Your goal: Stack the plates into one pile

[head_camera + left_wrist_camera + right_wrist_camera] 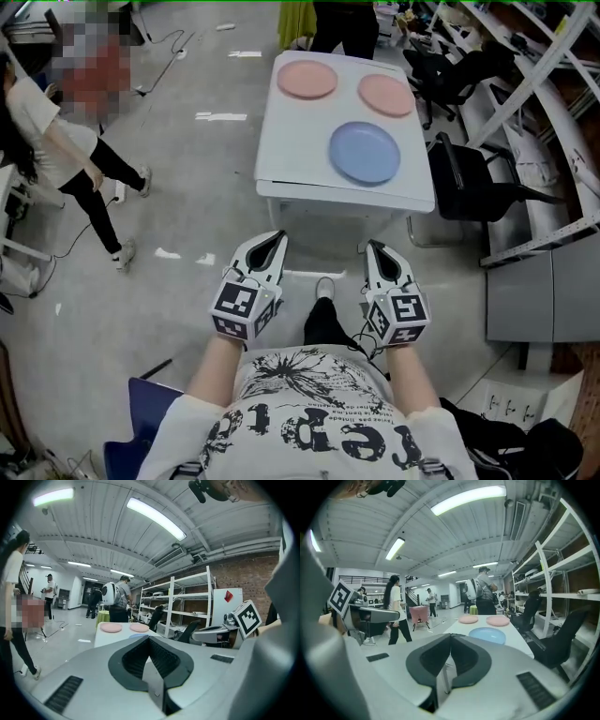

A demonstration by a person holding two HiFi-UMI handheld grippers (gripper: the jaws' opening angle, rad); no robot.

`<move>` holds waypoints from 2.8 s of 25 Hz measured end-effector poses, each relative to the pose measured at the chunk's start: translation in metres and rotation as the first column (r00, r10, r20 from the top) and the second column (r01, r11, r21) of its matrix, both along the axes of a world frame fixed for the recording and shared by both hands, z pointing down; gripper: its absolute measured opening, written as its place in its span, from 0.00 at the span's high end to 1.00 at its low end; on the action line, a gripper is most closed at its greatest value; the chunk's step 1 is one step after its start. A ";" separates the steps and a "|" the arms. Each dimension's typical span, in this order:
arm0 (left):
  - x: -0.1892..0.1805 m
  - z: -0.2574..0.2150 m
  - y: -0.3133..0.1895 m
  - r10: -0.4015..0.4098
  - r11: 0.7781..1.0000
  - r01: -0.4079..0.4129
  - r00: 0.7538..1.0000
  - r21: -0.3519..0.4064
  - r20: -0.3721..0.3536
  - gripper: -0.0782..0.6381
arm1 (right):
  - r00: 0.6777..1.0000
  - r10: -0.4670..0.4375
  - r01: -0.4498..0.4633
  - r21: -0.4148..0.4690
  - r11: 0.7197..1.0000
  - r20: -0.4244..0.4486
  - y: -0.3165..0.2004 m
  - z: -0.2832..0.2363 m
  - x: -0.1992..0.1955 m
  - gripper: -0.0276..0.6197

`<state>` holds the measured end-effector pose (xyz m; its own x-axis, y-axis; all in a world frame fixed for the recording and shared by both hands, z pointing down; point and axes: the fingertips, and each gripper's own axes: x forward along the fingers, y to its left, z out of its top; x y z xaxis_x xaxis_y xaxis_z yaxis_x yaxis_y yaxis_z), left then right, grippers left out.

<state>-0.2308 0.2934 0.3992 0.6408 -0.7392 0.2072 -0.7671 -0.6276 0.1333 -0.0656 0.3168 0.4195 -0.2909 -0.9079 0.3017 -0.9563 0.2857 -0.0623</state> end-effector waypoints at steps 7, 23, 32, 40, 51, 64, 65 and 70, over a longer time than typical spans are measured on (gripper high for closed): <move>0.063 0.008 -0.116 -0.029 0.999 0.028 1.000 -0.040 -0.012 0.88 | 1.000 -0.013 0.013 -0.016 1.000 0.008 -0.121 0.007 0.070 0.95; 0.092 0.011 -0.338 -0.208 0.976 0.207 0.978 -0.065 0.002 0.88 | 0.995 -0.091 0.090 -0.041 0.995 -0.026 -0.354 0.007 0.125 0.95; 0.071 0.035 -0.457 -0.232 0.964 0.238 0.971 -0.123 0.062 0.88 | 0.984 -0.179 0.177 -0.083 0.981 -0.024 -0.469 0.018 0.088 0.95; 0.051 0.056 -0.581 -0.216 0.952 0.231 0.972 -0.204 0.091 0.88 | 0.993 -0.108 0.099 -0.160 0.982 -0.050 -0.596 0.031 0.076 0.95; 0.025 0.126 -0.708 -0.148 0.911 0.192 0.978 -0.365 0.144 0.78 | 0.992 -0.069 0.035 -0.306 0.951 -0.104 -0.727 0.104 0.058 0.81; 0.004 0.218 -0.810 -0.164 0.793 0.217 0.976 -0.570 0.143 0.70 | 0.987 0.088 -0.146 -0.518 0.842 -0.135 -0.823 0.202 0.080 0.76; 0.003 0.222 -0.814 -0.160 0.786 0.214 0.977 -0.580 0.144 0.70 | 0.987 0.096 -0.150 -0.533 0.833 -0.128 -0.827 0.208 0.080 0.76; 0.005 0.247 -0.828 -0.161 0.738 0.198 0.980 -0.645 0.117 0.71 | 0.988 0.134 -0.156 -0.586 0.795 -0.081 -0.835 0.231 0.082 0.79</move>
